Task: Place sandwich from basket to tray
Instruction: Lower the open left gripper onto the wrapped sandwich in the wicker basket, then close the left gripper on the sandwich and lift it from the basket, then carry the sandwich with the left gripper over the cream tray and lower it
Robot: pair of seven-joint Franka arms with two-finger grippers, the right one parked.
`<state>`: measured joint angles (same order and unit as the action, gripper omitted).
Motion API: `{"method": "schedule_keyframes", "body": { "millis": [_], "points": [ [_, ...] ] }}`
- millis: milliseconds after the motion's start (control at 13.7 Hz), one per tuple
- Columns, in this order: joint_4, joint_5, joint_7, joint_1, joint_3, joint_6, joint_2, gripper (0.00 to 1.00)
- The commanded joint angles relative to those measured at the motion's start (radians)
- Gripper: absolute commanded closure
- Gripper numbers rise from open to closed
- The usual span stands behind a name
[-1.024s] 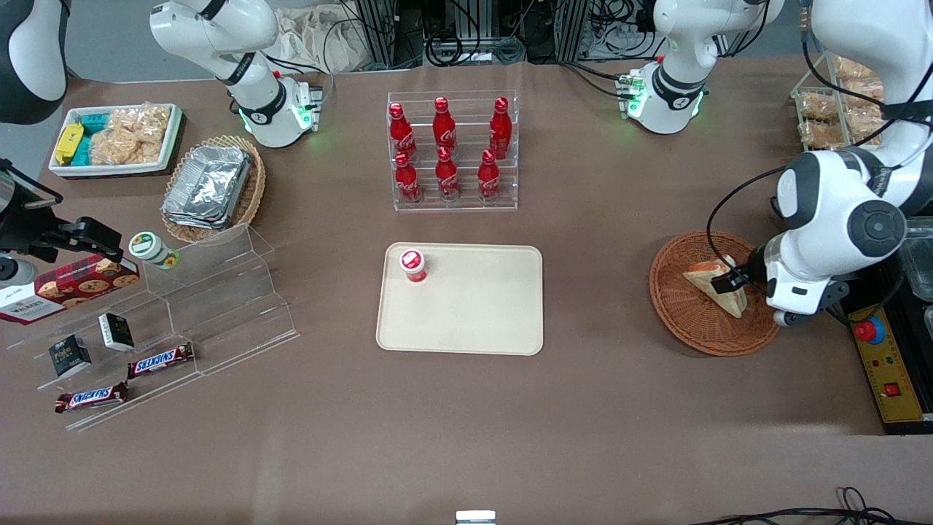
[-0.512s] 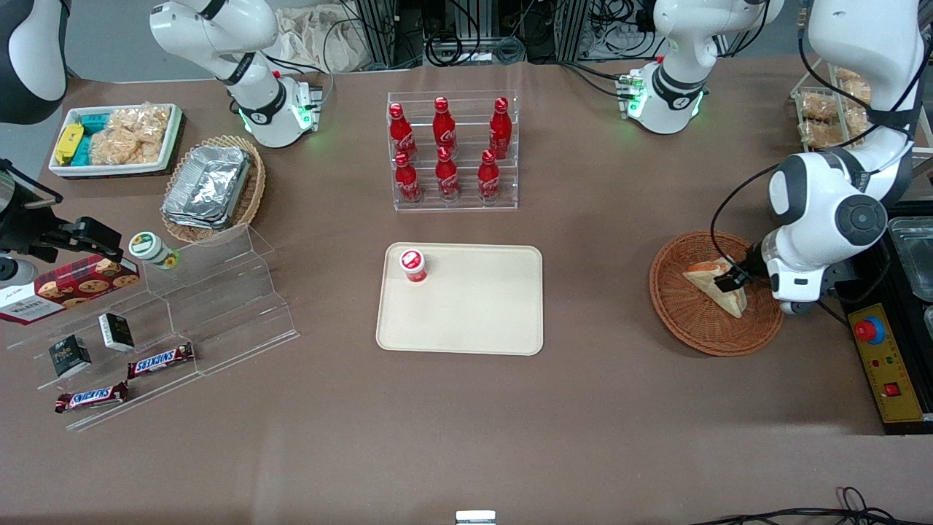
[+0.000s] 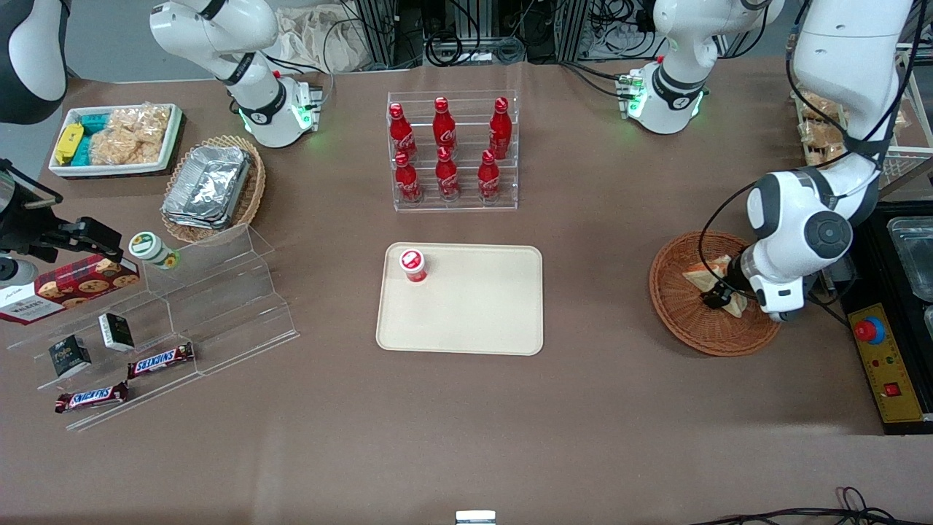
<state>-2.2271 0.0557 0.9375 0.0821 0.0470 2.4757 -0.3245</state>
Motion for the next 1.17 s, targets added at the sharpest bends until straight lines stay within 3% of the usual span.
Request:
{"method": "schedule_keyframes", "body": {
  "millis": [0, 73, 293, 732, 878, 1098],
  "points": [
    [0.047, -0.023, 0.069, 0.001, -0.001, -0.001, -0.007, 0.6],
    [0.047, -0.037, 0.084, 0.004, -0.001, -0.01, 0.004, 1.0],
    [0.084, -0.043, 0.077, 0.01, -0.001, -0.041, 0.019, 1.0],
    [0.446, -0.054, 0.001, 0.002, 0.004, -0.489, 0.006, 1.0],
    [0.562, -0.109, -0.006, 0.001, 0.055, -0.544, -0.008, 1.0],
    [0.7, -0.053, -0.076, -0.045, 0.168, -0.551, -0.062, 1.0]
  ]
}}
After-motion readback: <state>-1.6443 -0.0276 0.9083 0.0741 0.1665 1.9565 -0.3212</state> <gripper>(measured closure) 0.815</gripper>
